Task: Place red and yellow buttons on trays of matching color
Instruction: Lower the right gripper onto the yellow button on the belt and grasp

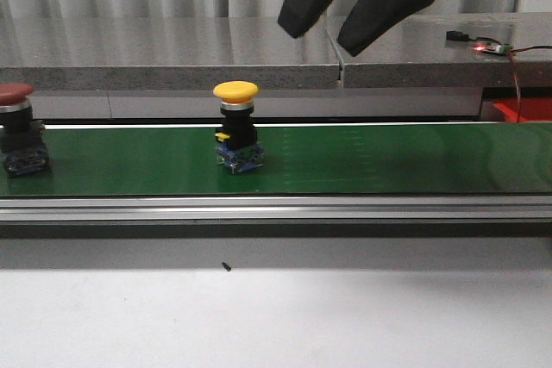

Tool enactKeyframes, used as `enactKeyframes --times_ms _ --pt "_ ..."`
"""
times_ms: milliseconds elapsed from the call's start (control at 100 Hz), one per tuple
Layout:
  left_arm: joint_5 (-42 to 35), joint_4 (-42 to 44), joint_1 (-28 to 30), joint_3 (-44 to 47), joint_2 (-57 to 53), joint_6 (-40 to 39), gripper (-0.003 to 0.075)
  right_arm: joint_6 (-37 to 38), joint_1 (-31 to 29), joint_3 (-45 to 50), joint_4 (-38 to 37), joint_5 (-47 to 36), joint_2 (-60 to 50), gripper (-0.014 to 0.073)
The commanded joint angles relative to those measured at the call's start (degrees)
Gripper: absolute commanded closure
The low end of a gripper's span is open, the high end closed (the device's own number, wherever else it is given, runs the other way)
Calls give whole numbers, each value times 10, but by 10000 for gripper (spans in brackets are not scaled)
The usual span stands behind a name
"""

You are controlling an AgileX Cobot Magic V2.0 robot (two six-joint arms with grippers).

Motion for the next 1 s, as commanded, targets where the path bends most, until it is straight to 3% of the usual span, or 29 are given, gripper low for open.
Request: enactKeyframes --times_ms 0,600,720,860,990 --pt "-40 -16 -4 -15 0 -4 739 -16 5 -34 15 3 -3 4" --pt "-40 -16 -4 -15 0 -4 739 -37 32 -110 9 -17 117 9" --pt "-40 -16 -4 -15 0 -4 739 -38 32 -111 2 -26 121 103" --pt "-40 -16 -4 -15 0 -4 739 -38 30 -111 2 -31 121 298" --pt "-40 -16 -4 -15 0 -4 739 -39 28 -111 2 -31 121 381"
